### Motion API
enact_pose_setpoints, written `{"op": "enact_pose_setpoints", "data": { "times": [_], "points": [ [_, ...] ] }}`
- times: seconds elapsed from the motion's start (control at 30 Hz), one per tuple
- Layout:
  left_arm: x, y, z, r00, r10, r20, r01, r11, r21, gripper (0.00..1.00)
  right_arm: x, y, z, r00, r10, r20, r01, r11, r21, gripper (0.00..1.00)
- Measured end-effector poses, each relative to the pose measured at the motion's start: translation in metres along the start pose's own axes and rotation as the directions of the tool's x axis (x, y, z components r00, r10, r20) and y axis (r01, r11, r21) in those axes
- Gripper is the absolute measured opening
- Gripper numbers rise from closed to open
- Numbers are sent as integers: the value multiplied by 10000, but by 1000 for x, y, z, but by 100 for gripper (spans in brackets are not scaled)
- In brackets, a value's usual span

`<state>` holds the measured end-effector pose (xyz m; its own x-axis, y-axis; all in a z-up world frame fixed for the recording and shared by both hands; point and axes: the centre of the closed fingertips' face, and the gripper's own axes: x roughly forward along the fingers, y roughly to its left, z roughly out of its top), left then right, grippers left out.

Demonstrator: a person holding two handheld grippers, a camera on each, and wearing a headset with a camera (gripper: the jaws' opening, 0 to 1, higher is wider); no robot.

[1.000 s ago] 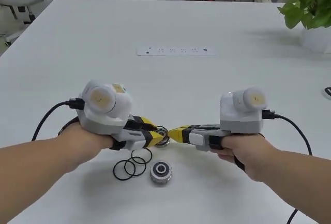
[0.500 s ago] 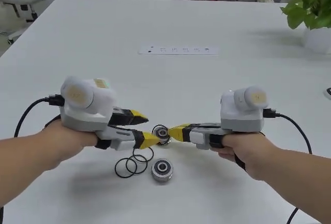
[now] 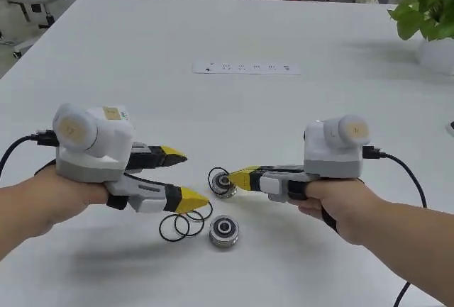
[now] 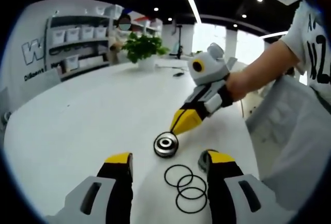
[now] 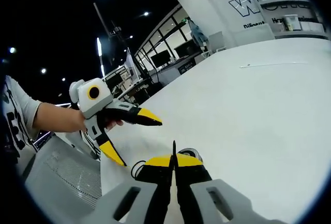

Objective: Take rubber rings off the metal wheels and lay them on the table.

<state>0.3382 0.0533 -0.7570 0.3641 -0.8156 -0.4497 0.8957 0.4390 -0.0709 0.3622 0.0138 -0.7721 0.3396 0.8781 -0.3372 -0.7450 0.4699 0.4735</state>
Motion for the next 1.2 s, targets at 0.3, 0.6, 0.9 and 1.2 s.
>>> {"op": "enact_pose_setpoints", "data": {
  "times": [0.3, 0.6, 0.9, 1.2],
  "points": [
    [-12, -3, -1, 10000, -66, 62, 66, 9999, 112, 64, 5, 11, 6, 9996, 284, 88, -284, 9996, -8, 0],
    [-24, -5, -6, 10000, -56, 27, 55, 9998, 187, 69, 15, 24, 6, 9977, 675, -20, -675, 9977, 12, 0],
    [-35, -3, -12, 10000, 95, 15, -95, 9999, 73, 73, 24, 35, 1, 9953, 946, -219, -945, 9955, 34, 0],
    [-42, 0, -16, 9996, 292, 12, -292, 9996, -12, 73, 35, 49, -9, 9903, 1285, -531, -1283, 9917, 82, 0]
  ]
}}
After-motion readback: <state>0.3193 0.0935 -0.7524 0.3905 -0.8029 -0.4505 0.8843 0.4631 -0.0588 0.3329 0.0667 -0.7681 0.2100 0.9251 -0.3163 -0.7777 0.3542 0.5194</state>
